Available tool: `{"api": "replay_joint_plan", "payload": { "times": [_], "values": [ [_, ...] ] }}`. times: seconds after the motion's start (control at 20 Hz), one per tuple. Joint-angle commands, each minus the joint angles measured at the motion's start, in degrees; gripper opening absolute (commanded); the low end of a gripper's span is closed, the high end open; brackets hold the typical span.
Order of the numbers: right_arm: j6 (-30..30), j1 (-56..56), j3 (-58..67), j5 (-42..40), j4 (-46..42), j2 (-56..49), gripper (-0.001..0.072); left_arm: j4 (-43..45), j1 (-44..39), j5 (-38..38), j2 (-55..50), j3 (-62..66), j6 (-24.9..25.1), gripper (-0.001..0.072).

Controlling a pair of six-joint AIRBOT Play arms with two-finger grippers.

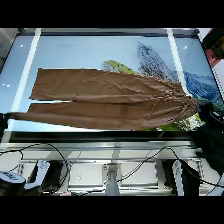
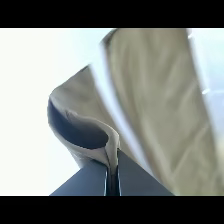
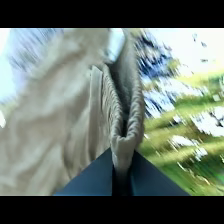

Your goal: Fold the clothes and pants, and hang the long-sleeved shirts on hangers.

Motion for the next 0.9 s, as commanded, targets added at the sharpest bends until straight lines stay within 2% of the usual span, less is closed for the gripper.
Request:
{"api": "replay_joint_plan", "payload": {
  "times": [0.0,0.1,0.2,0.35,0.5,0.6,0.7,0.85],
  "values": [
    [4.2,0.0,3.0,-3.6,2.0,0.3,0.0030,-13.2,-2.7,3.4,0.7,0.8,1.1,0.0013],
    [4.7,0.0,3.0,-4.9,6.3,-1.7,0.0030,-13.4,-8.1,7.8,0.7,0.9,0.9,0.0013],
    [4.8,2.0,3.0,-7.3,9.4,-4.5,0.0030,-14.8,-15.6,16.0,0.6,0.9,0.9,0.0013],
    [9.1,7.9,3.0,-19.3,9.8,-9.0,0.0030,-19.7,-27.8,35.7,0.4,0.9,0.9,0.0013],
    [18.1,11.3,3.0,-31.2,9.8,-14.9,0.0030,-27.0,-37.3,52.6,-1.9,1.1,0.9,0.0013],
    [22.1,12.5,4.0,-32.1,10.1,-19.0,0.0030,-27.4,-42.0,54.6,-5.6,3.1,0.9,0.0013],
    [22.1,15.0,6.3,-32.9,10.6,-22.9,0.0030,-26.1,-46.4,54.7,-10.9,7.8,0.9,0.0013],
    [22.1,18.7,11.3,-38.1,10.6,-28.5,0.0030,-26.6,-50.1,54.7,-20.3,16.8,0.9,0.0013]
  ]
}}
